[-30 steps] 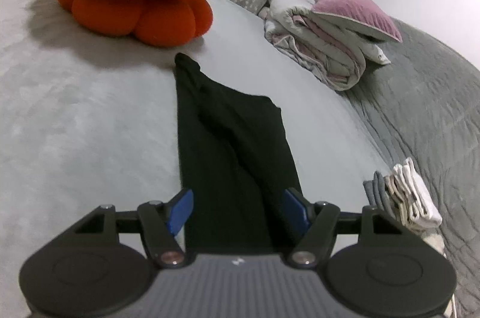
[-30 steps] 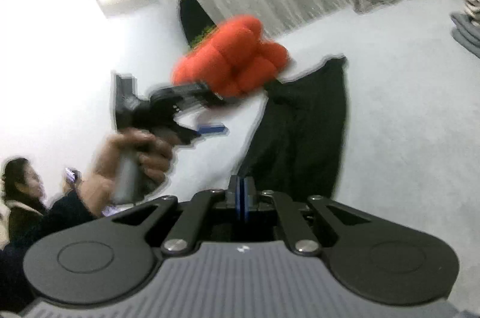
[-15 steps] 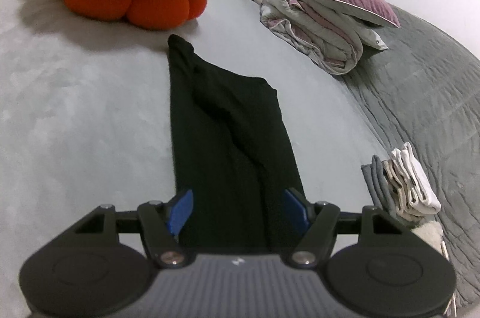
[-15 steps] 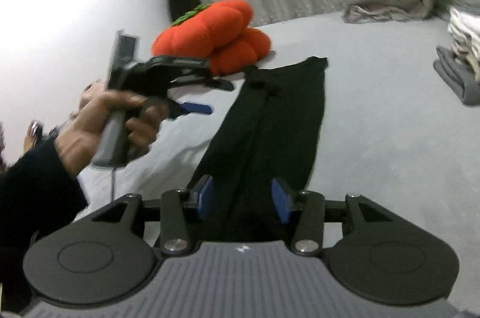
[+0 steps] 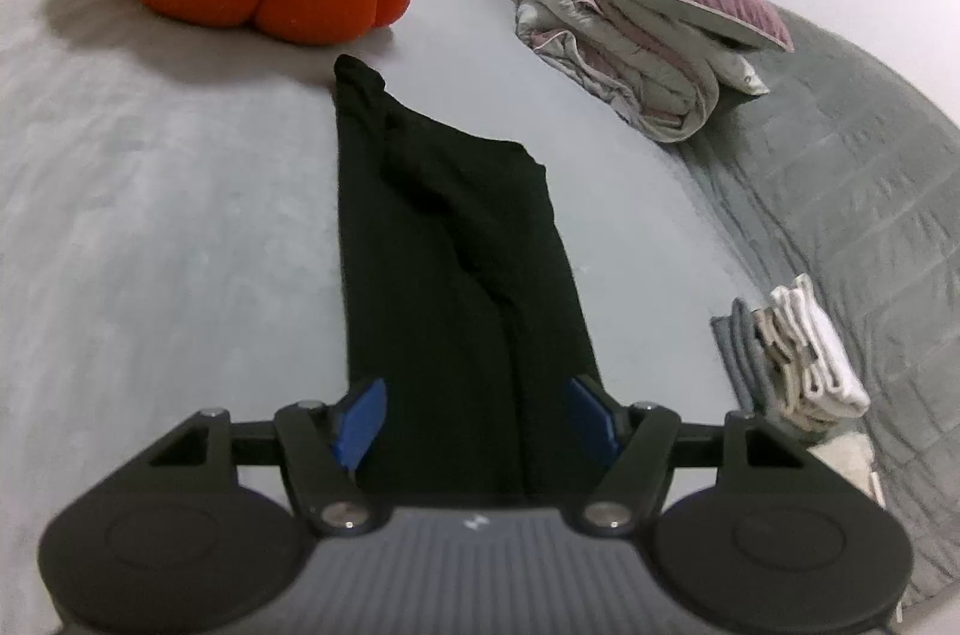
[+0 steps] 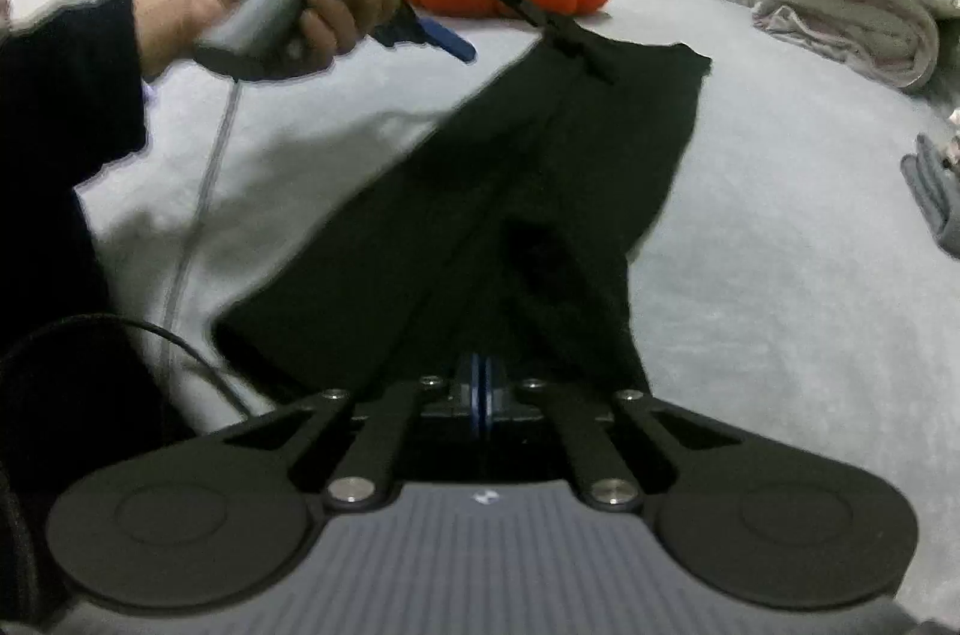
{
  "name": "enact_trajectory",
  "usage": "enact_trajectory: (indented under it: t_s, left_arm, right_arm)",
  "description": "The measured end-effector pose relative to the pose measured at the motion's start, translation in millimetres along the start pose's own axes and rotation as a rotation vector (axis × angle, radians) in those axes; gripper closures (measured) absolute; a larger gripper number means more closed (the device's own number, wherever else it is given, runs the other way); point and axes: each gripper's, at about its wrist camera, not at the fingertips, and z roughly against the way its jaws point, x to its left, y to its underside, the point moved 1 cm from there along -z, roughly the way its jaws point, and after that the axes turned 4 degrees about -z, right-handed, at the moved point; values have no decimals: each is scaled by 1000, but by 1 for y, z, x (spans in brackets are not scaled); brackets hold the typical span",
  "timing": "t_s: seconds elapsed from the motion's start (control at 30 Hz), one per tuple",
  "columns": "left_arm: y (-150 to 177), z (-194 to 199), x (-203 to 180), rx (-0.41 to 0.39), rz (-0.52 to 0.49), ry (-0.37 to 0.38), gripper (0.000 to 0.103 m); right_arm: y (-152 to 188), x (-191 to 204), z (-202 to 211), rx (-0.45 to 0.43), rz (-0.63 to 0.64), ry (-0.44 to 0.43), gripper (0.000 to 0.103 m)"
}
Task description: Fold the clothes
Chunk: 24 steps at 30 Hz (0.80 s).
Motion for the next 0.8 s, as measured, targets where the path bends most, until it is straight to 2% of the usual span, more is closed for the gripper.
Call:
enact_trajectory:
  t_s: [0.1, 0.2, 0.27, 0.37, 0.5, 0.53, 0.6, 0.7, 0.8]
  left_arm:
    - [2, 6, 3, -1, 0, -7, 33]
    - [4, 9, 6, 3, -3, -19, 33]
    - [6, 10, 8, 8, -4, -20, 33]
    - [8, 12, 10, 16, -5, -22, 33]
    - [8, 15, 12, 14, 4, -4, 33]
    - [9, 16, 12, 15, 3, 1, 33]
    - [9, 16, 11, 18, -2, 8, 33]
    - [10, 13, 9, 25, -15, 13, 33]
    - [11, 6, 2, 41, -38, 21, 33]
  right_arm:
    - [1, 2, 22, -26, 26, -80, 102]
    - [13, 4, 11, 64, 90, -19, 102]
    - [19, 1, 7, 85, 84, -3, 100]
    - [15, 4, 12, 50, 62, -39, 88]
    - [3, 5, 26, 4, 50, -150, 82]
    - [-5, -4, 29, -17, 15, -158, 77]
    - [-19, -26, 29, -38, -63, -129, 77]
    - [-49, -84, 12, -54, -203, -91, 76]
    - [-74, -138, -21, -9, -334, -111, 75]
